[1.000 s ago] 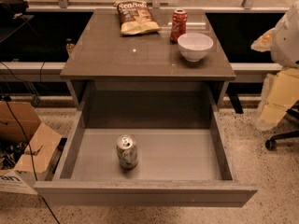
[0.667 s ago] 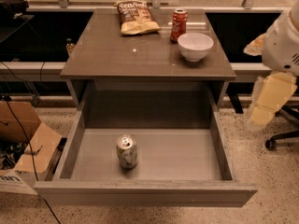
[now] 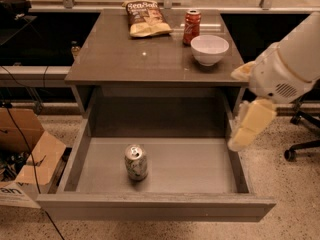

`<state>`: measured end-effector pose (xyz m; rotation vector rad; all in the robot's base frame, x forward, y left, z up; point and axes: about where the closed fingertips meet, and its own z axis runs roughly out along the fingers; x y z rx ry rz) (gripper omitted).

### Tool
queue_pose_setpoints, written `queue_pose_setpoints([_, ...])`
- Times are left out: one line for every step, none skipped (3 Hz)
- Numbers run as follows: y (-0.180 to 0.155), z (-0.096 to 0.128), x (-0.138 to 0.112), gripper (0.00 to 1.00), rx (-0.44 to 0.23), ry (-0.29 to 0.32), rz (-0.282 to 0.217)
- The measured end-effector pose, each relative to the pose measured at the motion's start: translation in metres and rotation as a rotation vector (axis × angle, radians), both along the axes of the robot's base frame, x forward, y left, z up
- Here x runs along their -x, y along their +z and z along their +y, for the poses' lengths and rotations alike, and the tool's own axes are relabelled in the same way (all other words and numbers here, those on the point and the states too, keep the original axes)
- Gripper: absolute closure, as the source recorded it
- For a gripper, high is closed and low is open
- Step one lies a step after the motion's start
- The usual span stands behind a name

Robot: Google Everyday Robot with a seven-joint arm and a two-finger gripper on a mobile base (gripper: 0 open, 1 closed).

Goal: Pick 7up can from top drawer and place on counter

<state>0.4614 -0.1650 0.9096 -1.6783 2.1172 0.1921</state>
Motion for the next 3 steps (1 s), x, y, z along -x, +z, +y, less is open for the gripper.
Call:
queue_pose_setpoints([-0.028, 0.029, -0.014, 0.0, -0.154, 0.058, 0.0])
queue_pose_setpoints([-0.026, 0.028, -0.012, 0.0, -0.14, 0.056, 0.002])
queue_pose_setpoints([-0.05, 0.037, -0.016, 0.0, -0.141, 0.016, 0.031])
